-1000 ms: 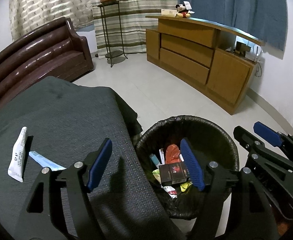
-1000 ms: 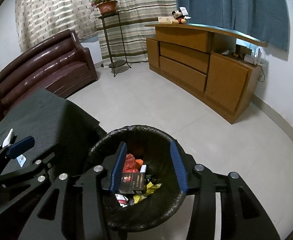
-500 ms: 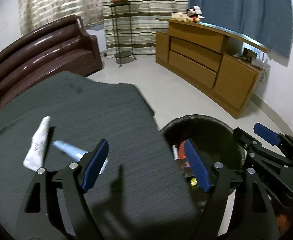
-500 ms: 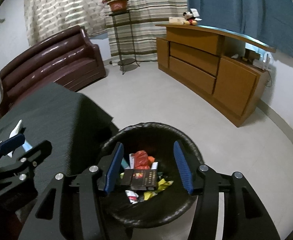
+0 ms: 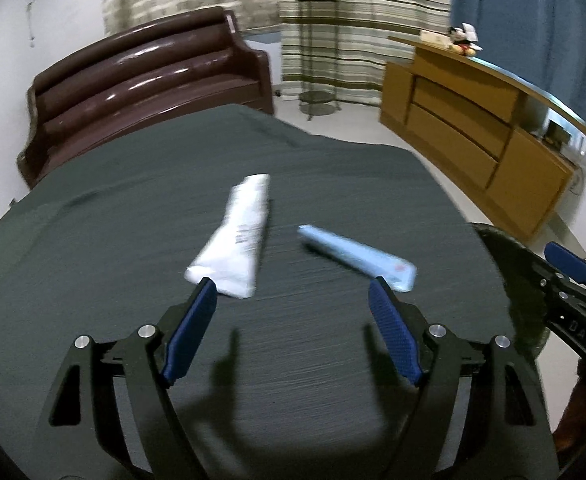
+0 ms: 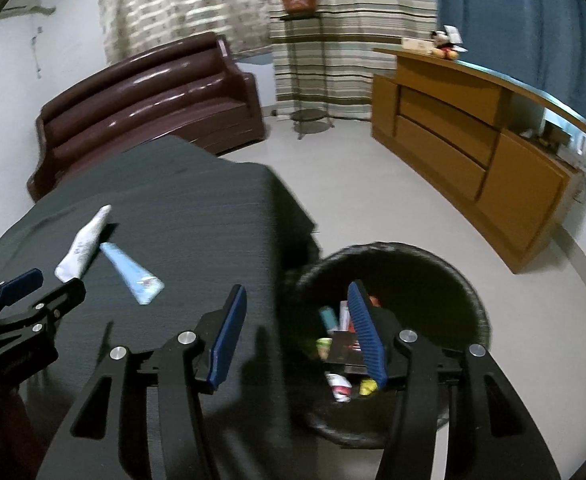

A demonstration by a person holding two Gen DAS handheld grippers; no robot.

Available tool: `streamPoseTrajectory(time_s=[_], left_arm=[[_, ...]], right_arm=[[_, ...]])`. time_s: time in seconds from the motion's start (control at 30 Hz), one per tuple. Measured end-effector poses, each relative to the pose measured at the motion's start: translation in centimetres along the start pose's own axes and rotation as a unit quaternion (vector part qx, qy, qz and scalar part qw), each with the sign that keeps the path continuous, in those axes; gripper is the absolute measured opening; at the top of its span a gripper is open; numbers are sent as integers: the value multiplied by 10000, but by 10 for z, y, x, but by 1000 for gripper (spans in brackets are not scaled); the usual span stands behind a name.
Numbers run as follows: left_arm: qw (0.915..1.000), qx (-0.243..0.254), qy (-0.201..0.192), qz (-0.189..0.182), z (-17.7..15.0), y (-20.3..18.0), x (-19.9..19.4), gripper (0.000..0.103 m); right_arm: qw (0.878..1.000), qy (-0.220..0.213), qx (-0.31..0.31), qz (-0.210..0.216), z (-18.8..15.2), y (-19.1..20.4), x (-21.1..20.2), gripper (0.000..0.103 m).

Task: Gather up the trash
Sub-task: 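Return both tools to the table toward the white tube and blue packet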

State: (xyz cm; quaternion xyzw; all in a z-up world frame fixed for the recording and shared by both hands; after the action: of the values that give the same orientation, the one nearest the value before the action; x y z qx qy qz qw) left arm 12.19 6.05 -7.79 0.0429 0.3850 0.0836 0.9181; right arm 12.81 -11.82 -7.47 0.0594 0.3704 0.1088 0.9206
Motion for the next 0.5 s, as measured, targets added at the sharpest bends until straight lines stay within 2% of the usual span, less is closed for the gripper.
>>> streamPoseTrajectory(time_s=[0.5], left_arm=[[9982,-469,93,360,-6,73,5,76]], right_arm=[[9954,377,-691,539,2,90,34,52]])
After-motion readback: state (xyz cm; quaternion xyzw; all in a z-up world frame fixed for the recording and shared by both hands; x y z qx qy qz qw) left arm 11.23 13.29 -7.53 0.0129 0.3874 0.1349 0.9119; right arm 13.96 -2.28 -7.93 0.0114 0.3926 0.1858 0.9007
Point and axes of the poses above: each gripper's, at about its wrist camera, not at the fingertips, and x roughly the way its jaws point, y to its left, z to its top, the point moved 7 cm from there along x, roughly the way its jaws point, and after that the axes turned 8 degrees about z, right-handed, at the moved point
